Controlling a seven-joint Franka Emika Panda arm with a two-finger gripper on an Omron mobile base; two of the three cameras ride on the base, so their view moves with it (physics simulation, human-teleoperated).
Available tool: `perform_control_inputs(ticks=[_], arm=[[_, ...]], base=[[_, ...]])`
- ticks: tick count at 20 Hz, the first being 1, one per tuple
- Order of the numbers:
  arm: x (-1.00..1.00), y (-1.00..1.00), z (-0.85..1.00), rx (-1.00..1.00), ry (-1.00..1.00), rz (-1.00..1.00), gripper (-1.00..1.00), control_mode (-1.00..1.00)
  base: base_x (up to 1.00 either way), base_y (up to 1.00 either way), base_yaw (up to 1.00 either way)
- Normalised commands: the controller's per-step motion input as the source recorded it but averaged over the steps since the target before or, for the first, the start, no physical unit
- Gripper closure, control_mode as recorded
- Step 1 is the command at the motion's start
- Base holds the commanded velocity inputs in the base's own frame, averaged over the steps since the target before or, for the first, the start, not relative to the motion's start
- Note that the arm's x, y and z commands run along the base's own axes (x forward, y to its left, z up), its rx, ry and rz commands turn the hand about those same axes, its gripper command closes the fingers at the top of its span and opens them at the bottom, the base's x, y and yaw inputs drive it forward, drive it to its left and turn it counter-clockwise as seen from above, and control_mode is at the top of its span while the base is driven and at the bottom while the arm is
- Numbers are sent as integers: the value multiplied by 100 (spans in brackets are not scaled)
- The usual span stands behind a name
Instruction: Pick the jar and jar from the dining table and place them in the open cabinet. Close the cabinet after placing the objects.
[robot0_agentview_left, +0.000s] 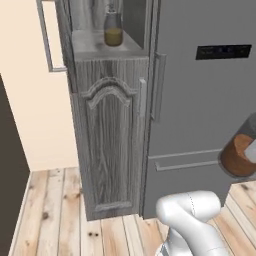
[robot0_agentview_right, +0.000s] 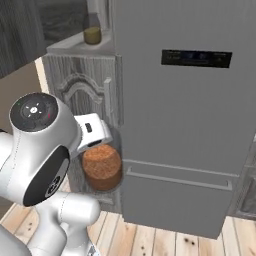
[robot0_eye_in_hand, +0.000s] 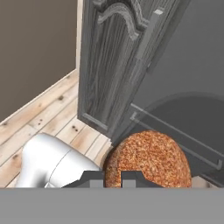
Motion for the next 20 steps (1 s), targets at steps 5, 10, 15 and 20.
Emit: perform_control_inputs(ticks=[5,10,15,20], arm=[[0,0,0,0,0,0,100,100],[0,0,0,0,0,0,100,100],[0,0,0,0,0,0,100,100],[0,0,0,0,0,0,100,100]], base=[[0,47,0],[0,34,2],[0,16,8],[0,32,18]])
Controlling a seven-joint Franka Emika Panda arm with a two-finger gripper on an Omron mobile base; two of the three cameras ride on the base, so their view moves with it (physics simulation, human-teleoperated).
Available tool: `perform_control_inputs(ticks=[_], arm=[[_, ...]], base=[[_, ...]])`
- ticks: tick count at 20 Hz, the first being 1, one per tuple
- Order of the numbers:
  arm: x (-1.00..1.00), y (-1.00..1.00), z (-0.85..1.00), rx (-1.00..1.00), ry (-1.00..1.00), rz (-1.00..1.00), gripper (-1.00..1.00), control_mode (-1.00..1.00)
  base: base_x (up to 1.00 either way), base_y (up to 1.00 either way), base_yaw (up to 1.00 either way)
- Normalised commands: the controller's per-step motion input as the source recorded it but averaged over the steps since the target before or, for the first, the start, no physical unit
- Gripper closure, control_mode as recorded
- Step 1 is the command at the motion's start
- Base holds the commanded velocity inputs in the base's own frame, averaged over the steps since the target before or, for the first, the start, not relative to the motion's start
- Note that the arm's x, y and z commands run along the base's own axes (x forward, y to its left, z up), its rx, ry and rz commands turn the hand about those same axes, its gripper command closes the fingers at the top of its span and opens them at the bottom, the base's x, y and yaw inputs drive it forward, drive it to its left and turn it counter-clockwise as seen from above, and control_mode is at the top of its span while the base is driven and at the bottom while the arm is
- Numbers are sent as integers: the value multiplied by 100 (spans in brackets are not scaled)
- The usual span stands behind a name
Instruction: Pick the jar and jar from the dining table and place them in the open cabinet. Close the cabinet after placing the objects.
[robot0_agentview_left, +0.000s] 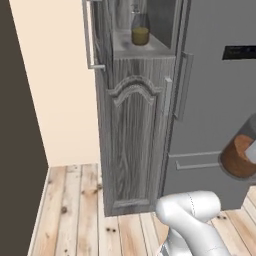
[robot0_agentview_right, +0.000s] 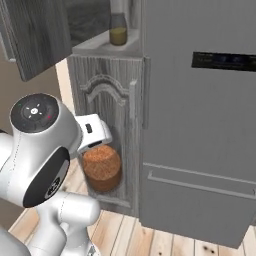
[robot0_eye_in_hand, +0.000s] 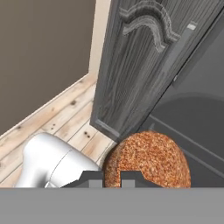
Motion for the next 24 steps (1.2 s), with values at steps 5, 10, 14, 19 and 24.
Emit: perform_control_inputs(ticks=[5,10,14,19,24], arm=[[0,0,0,0,0,0,100,100],[0,0,0,0,0,0,100,100],[0,0,0,0,0,0,100,100],[0,0,0,0,0,0,100,100],[0,0,0,0,0,0,100,100]], base=[[6,37,24],[5,23,23],[26,2,8],[38,0,0],[35,1,0]])
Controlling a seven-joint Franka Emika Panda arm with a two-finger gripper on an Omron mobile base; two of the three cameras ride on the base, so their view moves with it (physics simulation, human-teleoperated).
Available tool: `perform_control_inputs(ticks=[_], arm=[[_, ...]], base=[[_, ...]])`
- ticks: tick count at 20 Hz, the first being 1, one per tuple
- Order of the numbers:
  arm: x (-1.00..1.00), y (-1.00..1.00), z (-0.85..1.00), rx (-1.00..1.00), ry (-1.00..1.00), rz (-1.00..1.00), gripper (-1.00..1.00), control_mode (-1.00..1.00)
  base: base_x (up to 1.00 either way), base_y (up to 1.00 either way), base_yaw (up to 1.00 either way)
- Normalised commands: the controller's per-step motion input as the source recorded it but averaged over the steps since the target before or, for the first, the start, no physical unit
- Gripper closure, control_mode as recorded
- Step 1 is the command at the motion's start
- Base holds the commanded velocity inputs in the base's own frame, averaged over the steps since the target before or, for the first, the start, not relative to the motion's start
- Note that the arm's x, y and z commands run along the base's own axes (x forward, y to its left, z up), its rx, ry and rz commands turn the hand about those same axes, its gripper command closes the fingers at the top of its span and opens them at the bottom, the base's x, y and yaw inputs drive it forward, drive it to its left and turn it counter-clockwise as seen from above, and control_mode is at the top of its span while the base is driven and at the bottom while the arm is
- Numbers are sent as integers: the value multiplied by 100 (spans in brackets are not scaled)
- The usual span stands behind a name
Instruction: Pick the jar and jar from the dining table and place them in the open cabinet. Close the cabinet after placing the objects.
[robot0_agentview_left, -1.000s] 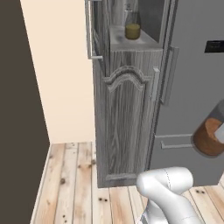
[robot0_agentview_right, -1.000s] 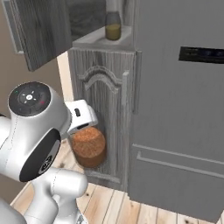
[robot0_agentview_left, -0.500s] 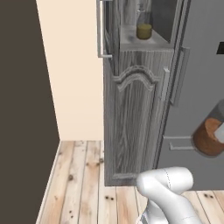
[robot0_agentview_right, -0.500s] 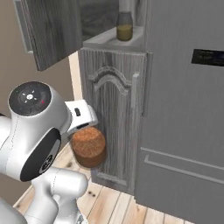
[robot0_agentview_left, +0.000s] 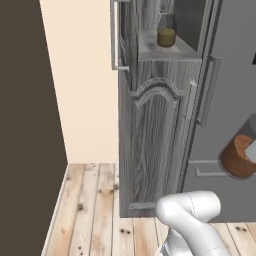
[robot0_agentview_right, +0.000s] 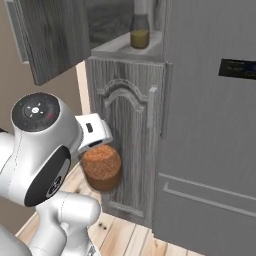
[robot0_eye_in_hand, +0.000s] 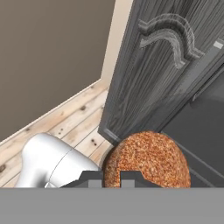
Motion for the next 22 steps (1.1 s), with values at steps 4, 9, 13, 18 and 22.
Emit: perform_control_inputs(ticks=[4,9,13,18,22], arm=[[0,0,0,0,0,0,100,100],[0,0,0,0,0,0,100,100],[0,0,0,0,0,0,100,100],[0,0,0,0,0,0,100,100],[0,0,0,0,0,0,100,100]], base=[[43,10,0],[40,19,0],[35,32,0],[29,43,0],[21,49,0]])
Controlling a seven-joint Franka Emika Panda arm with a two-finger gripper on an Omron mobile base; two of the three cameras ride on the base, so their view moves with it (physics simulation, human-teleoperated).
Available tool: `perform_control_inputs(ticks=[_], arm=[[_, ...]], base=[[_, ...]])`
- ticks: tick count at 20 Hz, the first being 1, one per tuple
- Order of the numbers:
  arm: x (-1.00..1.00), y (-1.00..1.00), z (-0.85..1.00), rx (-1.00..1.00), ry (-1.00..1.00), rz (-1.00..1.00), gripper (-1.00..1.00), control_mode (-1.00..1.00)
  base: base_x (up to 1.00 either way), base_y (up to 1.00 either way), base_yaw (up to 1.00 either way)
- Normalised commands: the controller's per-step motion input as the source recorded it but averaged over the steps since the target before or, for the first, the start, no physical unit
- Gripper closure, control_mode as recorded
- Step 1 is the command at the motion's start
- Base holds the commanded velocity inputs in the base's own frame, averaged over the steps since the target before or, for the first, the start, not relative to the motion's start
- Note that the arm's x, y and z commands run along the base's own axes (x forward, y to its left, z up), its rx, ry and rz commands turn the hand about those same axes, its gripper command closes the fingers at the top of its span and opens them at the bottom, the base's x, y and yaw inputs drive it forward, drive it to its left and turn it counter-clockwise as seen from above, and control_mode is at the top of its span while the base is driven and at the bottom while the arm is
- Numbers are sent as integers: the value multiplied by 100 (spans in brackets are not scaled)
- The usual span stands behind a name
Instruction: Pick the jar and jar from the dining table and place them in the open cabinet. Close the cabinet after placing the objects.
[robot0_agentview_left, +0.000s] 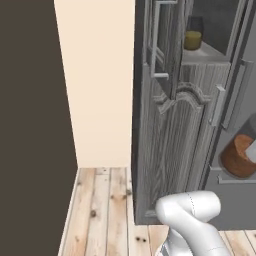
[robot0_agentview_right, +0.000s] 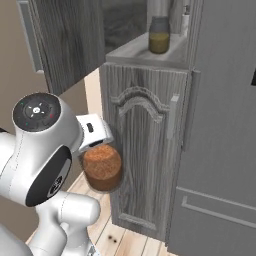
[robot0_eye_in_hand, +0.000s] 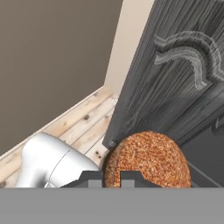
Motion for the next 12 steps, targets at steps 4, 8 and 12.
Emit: perform_control_inputs(ticks=[4,8,12], arm=[[0,0,0,0,0,0,100,100],[0,0,0,0,0,0,100,100],[0,0,0,0,0,0,100,100]], base=[[18,39,0],[9,-1,0],[8,-10,0]])
